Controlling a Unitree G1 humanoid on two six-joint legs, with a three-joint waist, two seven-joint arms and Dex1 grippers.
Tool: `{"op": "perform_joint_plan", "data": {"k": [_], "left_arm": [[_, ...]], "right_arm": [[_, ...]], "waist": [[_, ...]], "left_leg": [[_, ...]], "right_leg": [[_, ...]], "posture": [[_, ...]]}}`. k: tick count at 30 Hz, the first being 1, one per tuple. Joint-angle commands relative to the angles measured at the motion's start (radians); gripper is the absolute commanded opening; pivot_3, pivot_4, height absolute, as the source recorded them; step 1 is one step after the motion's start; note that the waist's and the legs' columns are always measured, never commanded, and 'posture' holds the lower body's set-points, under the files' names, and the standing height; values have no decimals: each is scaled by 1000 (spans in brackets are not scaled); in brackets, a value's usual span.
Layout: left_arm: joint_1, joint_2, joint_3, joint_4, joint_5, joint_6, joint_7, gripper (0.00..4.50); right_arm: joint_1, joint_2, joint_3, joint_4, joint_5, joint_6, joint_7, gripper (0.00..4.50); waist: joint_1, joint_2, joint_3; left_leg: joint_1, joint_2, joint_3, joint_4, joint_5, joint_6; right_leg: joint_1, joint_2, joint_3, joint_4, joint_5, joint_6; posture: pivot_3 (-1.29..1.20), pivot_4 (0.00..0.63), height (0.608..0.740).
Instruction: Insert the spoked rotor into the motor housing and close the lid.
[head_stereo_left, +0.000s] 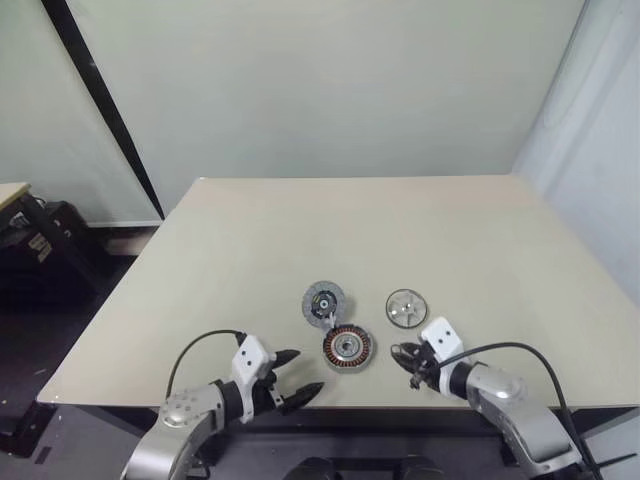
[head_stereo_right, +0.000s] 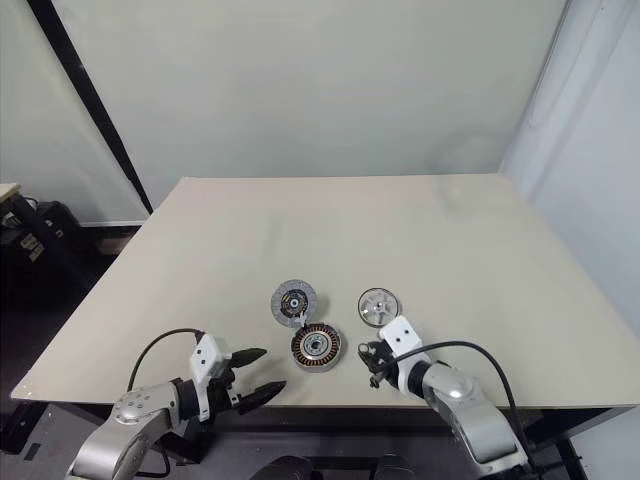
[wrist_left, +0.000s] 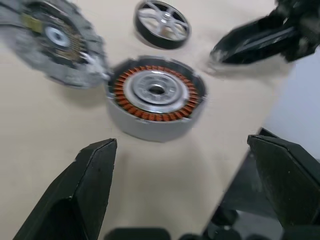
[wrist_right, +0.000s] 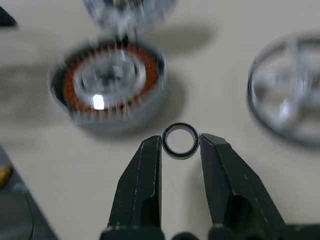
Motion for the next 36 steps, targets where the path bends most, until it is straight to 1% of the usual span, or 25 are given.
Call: {"op": "perform_joint_plan", "data": {"k": [1,9,14,24,36], "left_arm": [[-21,6,32,6,0,-39,3,4500],[-38,-1,38,27,1,-65,9,4500],[-37,-1,34,26,1,-71,12,4500],[-38,-3,24,22,4,-76,12,4500],[-42,-2,17,24,7,-74,8,4500]], "right_arm": [[-73,15,37,-25,-10,8,15,797],[-224,97,111,69,-20,56,17,797],[-260,123,145,112,-36,76,23,797],[-261,142,184,165,-51,65,25,797],[-256,165,188,201,-70,53,22,797]], "waist": [[0,0,0],[0,0,0],[0,0,0],[-1,0,0],[-2,0,0]], "left_leg": [[0,0,0,0,0,0],[0,0,-1,-1,0,0],[0,-1,-1,-1,0,0],[1,-1,-1,-1,0,0],[1,0,-1,-1,0,0]], "right_leg": [[0,0,0,0,0,0],[-1,0,-1,0,2,2],[-1,0,-1,0,2,2],[-1,0,-1,0,2,1],[-1,1,-1,1,3,1]], "posture": [[0,0,740],[0,0,740],[0,0,740],[0,0,740],[0,0,740]]}}
